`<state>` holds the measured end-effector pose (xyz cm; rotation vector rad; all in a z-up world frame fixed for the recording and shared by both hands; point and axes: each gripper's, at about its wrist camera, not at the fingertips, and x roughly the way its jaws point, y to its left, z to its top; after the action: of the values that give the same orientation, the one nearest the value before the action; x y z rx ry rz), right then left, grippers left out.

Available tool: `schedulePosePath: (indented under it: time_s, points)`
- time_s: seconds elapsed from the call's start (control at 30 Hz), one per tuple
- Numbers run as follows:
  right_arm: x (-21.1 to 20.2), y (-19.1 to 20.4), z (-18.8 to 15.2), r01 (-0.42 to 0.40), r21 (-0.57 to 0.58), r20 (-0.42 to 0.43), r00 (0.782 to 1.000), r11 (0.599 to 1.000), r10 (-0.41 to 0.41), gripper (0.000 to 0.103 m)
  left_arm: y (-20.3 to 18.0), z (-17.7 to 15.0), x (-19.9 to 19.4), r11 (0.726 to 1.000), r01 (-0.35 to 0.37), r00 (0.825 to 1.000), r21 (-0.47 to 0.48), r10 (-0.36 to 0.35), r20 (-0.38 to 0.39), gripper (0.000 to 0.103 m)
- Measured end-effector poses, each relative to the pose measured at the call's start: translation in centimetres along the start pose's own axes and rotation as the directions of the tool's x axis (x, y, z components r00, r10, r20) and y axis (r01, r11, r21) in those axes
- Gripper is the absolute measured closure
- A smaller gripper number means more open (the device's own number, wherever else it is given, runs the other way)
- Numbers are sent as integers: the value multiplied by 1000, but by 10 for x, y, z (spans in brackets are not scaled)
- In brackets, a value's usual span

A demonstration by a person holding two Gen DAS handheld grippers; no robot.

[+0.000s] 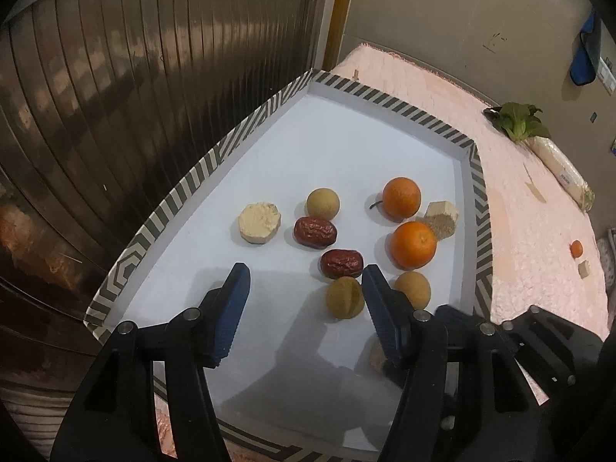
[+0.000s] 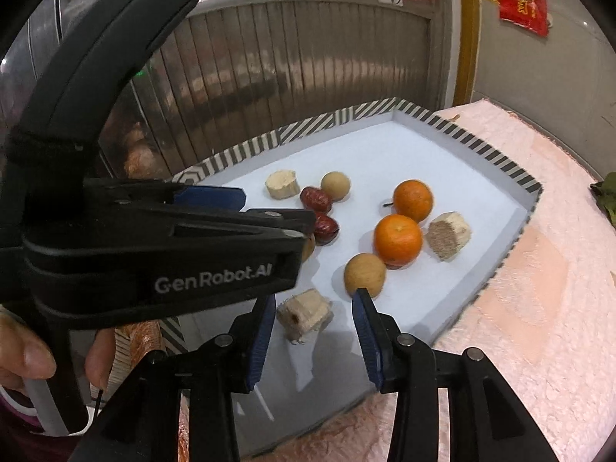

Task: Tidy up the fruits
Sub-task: 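Open the left gripper over the tray while the right gripper releases the white cube, then move both open grippers back toward the orange and white chunk on the quilt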

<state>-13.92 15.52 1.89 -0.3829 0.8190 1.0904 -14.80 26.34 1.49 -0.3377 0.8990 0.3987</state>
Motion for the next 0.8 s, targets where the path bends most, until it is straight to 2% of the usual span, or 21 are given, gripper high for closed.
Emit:
schedulePosePath:
  time_s: [0.37,0.5,0.67,0.8]
  points:
    - [-45,-36,-7,68,98,88,993,993,-77,62,-32,11,-21,999,14,997,42,-17,74,42]
    - [-60,-55,-14,105,142,111,986,984,-121,61,-61,15,-26,996,43,994,83,-51,92,36]
    - [-81,-88,-33,172,213,106,974,962,-198,61,-105,13,-27,983,91,991,162,-105,80,36]
    - [-97,-121,-54,230,280,83,961,932,-263,61,-148,7,-21,963,148,986,227,-161,42,36]
